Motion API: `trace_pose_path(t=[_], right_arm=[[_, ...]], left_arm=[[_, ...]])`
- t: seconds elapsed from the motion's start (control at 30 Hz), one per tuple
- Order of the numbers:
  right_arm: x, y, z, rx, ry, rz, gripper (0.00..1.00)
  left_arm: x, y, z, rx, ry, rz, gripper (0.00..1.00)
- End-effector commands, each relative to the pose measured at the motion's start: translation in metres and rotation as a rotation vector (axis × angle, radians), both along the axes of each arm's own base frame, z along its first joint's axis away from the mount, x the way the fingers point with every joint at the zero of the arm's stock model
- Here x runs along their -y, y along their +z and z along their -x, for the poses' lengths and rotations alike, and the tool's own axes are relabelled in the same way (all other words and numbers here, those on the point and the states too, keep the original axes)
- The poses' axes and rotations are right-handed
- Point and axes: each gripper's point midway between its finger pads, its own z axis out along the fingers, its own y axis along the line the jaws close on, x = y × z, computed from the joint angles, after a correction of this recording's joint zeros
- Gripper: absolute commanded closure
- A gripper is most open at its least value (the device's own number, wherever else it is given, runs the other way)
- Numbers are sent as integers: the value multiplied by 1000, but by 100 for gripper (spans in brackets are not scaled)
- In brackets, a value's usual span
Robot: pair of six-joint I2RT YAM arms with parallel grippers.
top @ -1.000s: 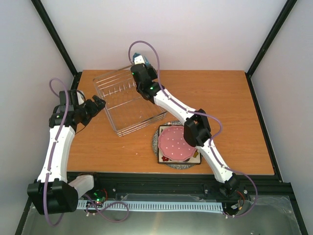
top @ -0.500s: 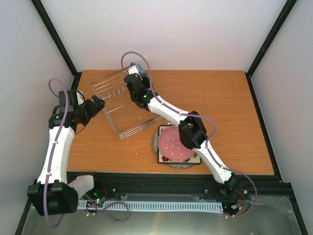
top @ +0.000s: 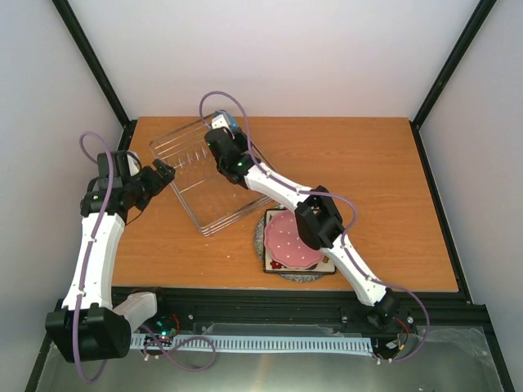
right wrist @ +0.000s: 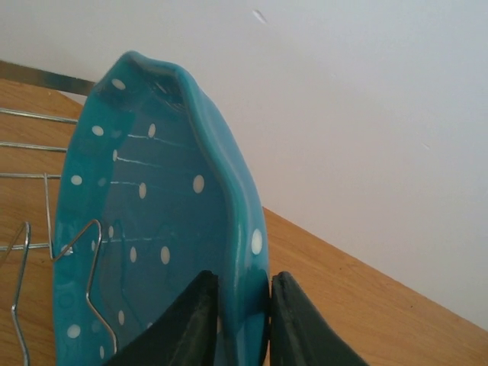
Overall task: Load the plates into the dish rack
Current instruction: Insert the plate into the dish rack.
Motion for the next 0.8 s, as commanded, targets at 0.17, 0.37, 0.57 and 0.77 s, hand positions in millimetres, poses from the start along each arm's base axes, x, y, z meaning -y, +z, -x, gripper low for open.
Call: trace_pose_path(t=[0.17, 0.37, 0.57, 0.77], right_arm=[[-7, 44, 5, 61, 20, -101, 63], [0, 63, 10, 76, 8, -130, 50], [12, 86, 16, 83, 3, -197, 44], [34, 118, 30, 90, -24, -254, 42]], left_arm=[[-2, 4, -2, 30, 5, -1, 0], [-1, -3, -6, 26, -6, 7, 0], [0, -11, -5, 17, -24, -5, 0], [-4, 4, -5, 36, -26, -54, 0]])
